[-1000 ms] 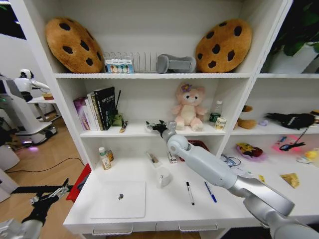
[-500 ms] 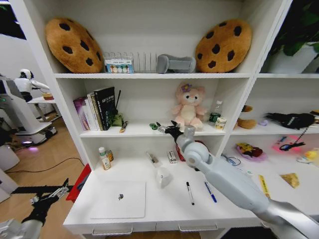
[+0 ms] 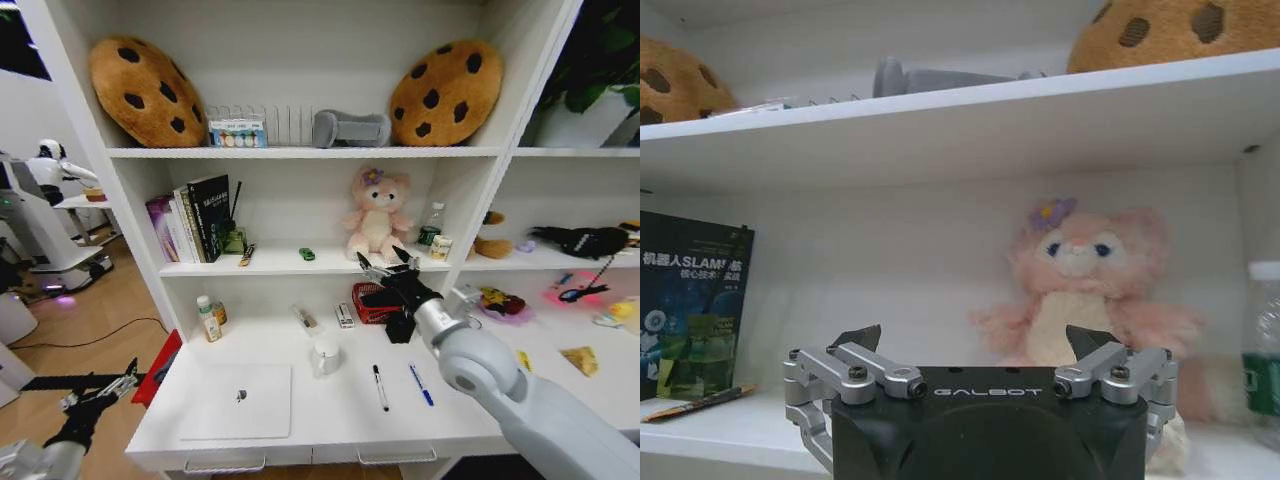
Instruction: Organize the objects on the table.
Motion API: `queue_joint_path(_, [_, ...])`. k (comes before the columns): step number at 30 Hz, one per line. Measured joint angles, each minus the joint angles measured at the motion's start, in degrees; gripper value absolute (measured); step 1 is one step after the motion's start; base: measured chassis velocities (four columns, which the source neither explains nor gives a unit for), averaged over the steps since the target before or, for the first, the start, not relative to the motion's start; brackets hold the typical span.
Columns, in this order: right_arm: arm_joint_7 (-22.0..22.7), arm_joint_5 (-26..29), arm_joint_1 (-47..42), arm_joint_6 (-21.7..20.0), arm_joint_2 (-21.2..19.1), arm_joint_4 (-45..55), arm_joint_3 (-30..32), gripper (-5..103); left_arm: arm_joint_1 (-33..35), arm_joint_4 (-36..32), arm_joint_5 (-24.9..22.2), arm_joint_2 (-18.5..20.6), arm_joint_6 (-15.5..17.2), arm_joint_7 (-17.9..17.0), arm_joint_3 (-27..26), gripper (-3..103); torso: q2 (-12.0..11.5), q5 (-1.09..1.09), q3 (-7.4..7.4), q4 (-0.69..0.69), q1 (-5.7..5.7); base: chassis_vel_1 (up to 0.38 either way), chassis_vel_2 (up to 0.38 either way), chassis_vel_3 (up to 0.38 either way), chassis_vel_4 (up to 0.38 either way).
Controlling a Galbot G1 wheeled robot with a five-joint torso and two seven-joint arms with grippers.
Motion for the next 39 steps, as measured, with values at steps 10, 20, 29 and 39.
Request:
queue_joint_path(10, [-1.4,-14.5,-27.1,3.5,11.0,1.4,10.8,100,0.0,0.0,0.0,0.0,0.0,0.0,0.0,100,0.0,0.00,0.00,-0.02,0.00,0.000,0.000,0.000,0.000])
queue_joint_path(20, [6.1,-2.3,-26.7,-9.0,11.7,-0.5,6.8,100,0.0,0.0,0.0,0.0,0.0,0.0,0.0,100,0.0,0.00,0.00,-0.01,-0.01,0.000,0.000,0.000,0.000])
queue_joint_path(29, [19.9,22.2,-12.7,-30.3,6.5,-5.7,4.4,100,0.0,0.0,0.0,0.0,0.0,0.0,0.0,100,0.0,0.01,0.01,0.00,0.01,0.000,0.000,0.000,0.000])
queue_joint_path(39, [19.8,29.0,-6.0,-30.3,5.4,-12.7,-1.5,100,0.0,0.0,0.0,0.0,0.0,0.0,0.0,100,0.0,0.00,0.01,0.00,0.01,0.000,0.000,0.000,0.000])
